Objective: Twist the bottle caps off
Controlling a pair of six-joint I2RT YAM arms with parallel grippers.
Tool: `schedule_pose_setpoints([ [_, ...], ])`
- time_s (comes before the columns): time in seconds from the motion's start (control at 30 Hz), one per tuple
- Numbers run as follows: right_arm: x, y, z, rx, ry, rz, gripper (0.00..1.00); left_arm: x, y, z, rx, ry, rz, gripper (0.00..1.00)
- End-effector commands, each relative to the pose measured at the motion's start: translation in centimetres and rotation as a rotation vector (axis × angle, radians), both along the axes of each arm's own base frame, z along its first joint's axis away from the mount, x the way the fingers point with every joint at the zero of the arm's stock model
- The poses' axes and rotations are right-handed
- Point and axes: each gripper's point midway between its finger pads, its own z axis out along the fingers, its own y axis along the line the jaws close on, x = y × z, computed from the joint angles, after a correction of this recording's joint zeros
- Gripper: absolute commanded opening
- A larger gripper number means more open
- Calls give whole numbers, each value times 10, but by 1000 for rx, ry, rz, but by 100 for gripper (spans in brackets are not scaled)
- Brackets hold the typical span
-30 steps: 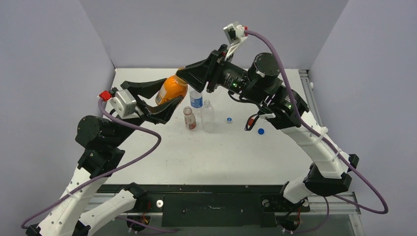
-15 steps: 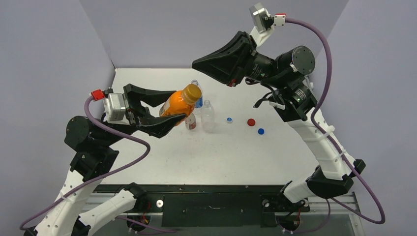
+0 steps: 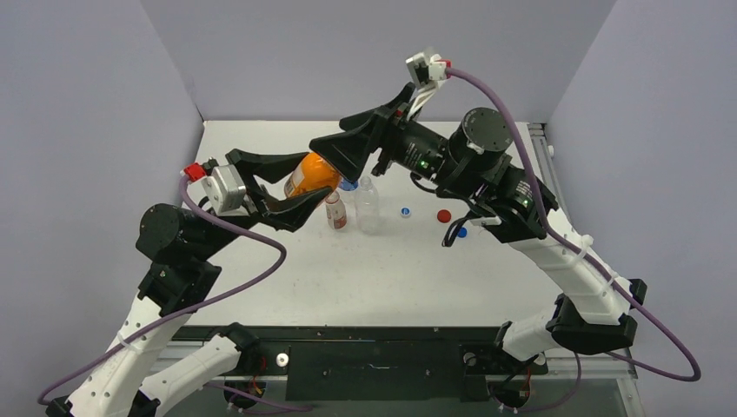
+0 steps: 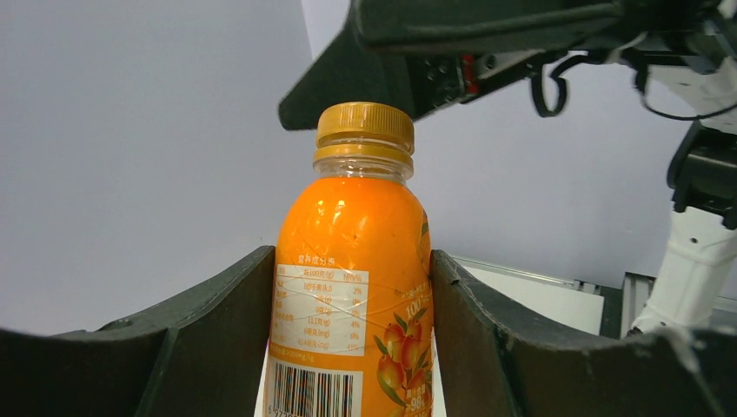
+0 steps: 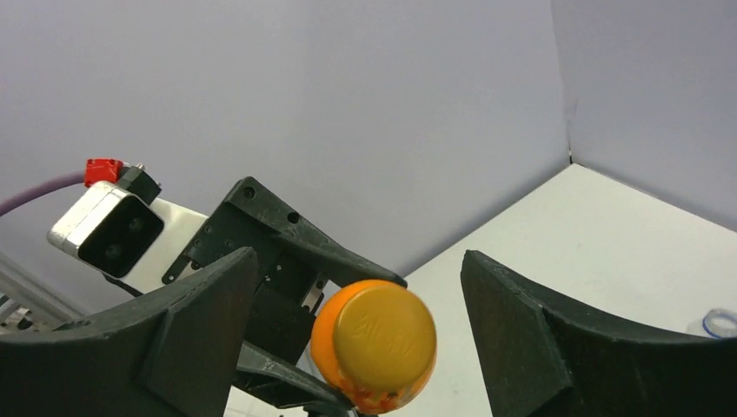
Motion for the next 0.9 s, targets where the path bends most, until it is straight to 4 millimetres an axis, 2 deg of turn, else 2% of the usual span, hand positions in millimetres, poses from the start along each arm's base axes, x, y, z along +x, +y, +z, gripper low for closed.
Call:
schedule_pose_setpoints([
  [0.0, 18, -25, -6, -30, 44, -247, 82, 8, 15, 23, -57, -106, 108, 0],
  [0.13, 24, -25, -17, -32, 82, -301, 83, 13, 19, 22, -48, -129, 149, 0],
  [0.3, 23, -19, -14, 9, 89, -284, 68, 15, 19, 20, -36, -136, 157, 0],
  [0.53, 18, 4, -4, 18, 94, -210, 68, 15, 18, 19, -32, -139, 156, 0],
  [0.77, 13, 16, -6, 6, 107, -170, 67, 18, 18, 19, -30, -141, 169, 0],
  [0.87, 12, 22, -10, -11, 109, -156, 60, 19, 19, 19, -33, -141, 176, 0],
])
